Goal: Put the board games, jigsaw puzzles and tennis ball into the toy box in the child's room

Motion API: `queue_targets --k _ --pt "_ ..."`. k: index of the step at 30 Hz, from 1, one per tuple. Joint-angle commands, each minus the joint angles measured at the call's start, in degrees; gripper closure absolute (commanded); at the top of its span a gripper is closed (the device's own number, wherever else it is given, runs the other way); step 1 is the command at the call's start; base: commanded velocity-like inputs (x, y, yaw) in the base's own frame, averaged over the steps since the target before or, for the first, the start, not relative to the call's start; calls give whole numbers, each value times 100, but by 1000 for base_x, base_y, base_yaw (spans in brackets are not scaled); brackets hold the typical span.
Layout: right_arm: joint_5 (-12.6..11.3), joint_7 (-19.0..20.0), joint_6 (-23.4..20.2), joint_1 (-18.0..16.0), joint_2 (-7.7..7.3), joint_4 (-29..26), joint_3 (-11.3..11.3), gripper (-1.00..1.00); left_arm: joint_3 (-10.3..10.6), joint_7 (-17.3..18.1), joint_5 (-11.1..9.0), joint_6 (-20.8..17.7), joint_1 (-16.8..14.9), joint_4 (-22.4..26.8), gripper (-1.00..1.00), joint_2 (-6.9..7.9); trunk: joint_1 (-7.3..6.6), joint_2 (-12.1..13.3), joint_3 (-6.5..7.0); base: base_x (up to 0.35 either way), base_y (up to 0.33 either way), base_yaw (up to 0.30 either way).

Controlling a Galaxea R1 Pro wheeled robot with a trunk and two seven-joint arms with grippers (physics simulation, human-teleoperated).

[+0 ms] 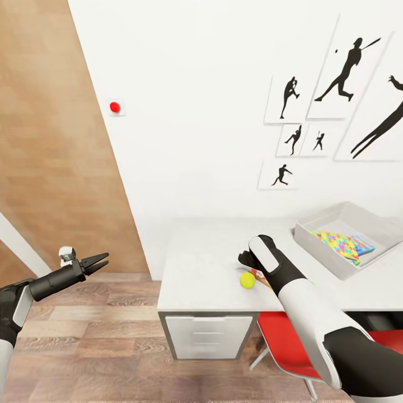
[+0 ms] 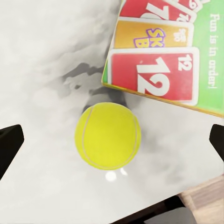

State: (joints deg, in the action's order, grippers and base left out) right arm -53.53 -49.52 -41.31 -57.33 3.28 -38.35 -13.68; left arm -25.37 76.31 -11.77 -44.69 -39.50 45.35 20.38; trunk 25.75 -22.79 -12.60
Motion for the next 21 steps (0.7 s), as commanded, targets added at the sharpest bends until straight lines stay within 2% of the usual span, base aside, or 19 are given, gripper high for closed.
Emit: queue_targets --k 1,21 --pt "-45 -49 -15 -6 -3 -5 -21 -100 -3 13 -9 -57 -5 0 -100 1 3 -12 -21 0 0 0" --pt "-44 -49 -9 -6 -3 -5 -21 -100 1 7 -9 -57 -5 0 -100 1 3 -12 -210 0 0 0"
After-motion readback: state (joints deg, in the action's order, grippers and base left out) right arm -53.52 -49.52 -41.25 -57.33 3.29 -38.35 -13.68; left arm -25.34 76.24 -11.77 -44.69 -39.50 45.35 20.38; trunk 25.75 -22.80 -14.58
